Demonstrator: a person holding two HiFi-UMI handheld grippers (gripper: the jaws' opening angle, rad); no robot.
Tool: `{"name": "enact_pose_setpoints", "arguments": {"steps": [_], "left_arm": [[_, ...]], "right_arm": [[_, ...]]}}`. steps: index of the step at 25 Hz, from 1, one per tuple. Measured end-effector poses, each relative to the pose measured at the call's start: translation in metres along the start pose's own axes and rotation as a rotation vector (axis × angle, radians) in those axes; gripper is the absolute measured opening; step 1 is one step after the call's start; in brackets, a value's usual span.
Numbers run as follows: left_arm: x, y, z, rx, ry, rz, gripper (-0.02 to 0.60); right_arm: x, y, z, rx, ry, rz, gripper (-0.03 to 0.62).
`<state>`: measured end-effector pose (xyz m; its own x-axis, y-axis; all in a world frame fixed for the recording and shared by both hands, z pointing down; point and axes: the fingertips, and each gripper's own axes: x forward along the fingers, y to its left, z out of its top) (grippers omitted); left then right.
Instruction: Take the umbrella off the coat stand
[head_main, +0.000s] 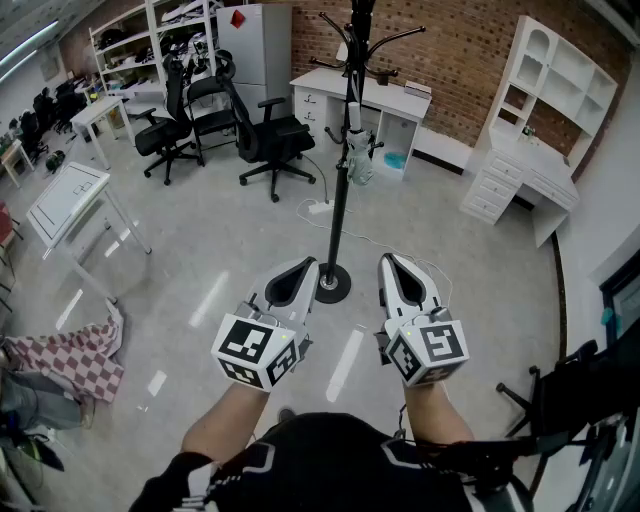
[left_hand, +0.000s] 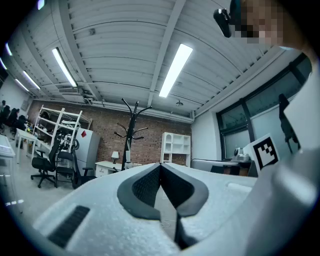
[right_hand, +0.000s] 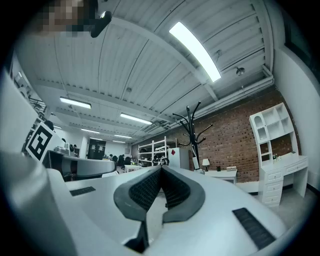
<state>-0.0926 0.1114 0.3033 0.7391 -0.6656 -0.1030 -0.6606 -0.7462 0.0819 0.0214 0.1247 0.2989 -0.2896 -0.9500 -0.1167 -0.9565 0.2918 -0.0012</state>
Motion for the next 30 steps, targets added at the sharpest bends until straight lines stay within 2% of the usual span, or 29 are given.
{"name": "enact_pose_setpoints", "arguments": {"steps": [13, 18, 22, 25, 30], "left_arm": [[0.006, 0.0, -0.007, -0.031, -0.004, -0.05, 0.008], [0.005, 0.005, -0.011, -0.03, 0.004, -0.076, 0.009], [0.001, 0.011, -0.01, -0.02, -0.002, -0.087, 0.008], [-0.003, 0.027, -0.014, -0.039, -0.001, -0.082, 0.008], [-0.004, 0.045, -0.027, -0.075, 0.03, -0.1, 0.008]], "right_arm": [[0.011, 0.0, -0.002, -0.011, 0.008, -0.018, 0.006], [0.014, -0.002, 0.0, -0.062, -0.018, -0.083, 0.006], [0.023, 0.007, -0.002, -0.046, -0.013, -0.064, 0.006], [0.031, 0.019, -0.01, -0.05, 0.004, -0.06, 0.006], [0.034, 0.022, -0.007, -0.154, 0.002, -0.176, 0.006]]}}
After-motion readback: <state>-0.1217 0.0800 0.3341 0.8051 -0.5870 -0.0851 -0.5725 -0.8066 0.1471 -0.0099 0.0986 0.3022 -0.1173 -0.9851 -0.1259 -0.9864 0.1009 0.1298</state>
